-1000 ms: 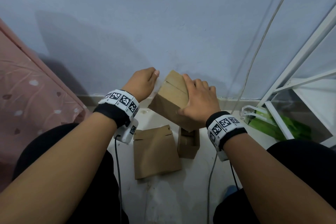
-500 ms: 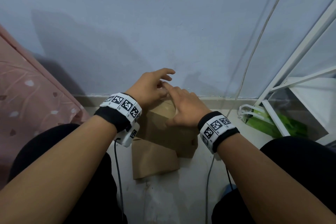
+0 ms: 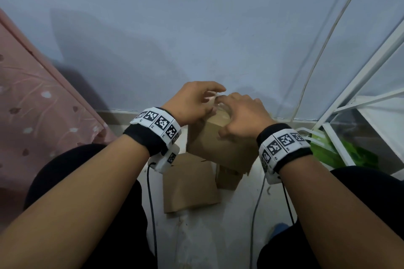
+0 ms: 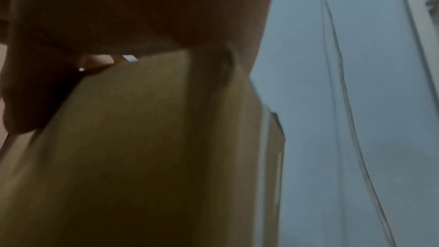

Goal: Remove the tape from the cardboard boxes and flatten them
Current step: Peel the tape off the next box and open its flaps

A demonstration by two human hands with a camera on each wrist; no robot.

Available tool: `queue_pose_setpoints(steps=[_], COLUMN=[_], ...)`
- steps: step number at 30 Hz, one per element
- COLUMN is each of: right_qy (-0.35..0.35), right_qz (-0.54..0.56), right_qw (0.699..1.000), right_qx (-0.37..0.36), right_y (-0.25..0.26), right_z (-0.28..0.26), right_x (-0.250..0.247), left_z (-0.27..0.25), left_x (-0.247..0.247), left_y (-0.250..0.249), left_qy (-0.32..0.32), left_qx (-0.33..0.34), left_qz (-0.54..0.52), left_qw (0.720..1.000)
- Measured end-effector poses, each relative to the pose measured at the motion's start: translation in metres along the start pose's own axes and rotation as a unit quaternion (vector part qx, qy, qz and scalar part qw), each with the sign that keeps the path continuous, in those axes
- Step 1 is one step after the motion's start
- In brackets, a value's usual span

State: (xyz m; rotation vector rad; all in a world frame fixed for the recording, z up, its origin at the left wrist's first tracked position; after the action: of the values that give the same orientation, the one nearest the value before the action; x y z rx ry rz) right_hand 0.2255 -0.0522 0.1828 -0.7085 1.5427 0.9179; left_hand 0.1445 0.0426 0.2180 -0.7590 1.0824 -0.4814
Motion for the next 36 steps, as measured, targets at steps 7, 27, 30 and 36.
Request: queue_pose_setpoints(steps=[7,27,30,36], right_qy=[0.042,0.013,0.018,0.001], right_qz=[-0.142,-0.092,-0.077,-0.113], right_qw=[0.988,0.991,0.993,0.988], right_qx=[0.045,-0.092,-0.089,-0.107], right_y=[0.005,0.039,0.035,0.034], right_z=[-0.003,-0.013,-0.012,-0.010], right_x=[0.021,0.019,0.022,0.025], left_z=[-0.002,-0.002,-0.009,-0.012], left_x=[-0.003,-0.064,-0.075,-0.012], left_y=[0.006,0.036,0.053,0.073], left_qy=[-0.010,-0.153,-0.136,0.144], left_qx=[-0.032,-0.170,-0.240,-0.236], left_qz=[0.134,0.349,0.463,0.173], left_qw=[0.990,0.909,0.842,0.945])
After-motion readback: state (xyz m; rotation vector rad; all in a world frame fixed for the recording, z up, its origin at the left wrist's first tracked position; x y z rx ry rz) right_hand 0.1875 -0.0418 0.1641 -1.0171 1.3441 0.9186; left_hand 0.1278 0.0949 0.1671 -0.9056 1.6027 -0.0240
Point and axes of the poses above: each hand's wrist, its own z-axis towards the middle knuckle, its own x-axis out of the palm, y = z × x, the point moved 9 cm from there along z, towards the middle knuckle
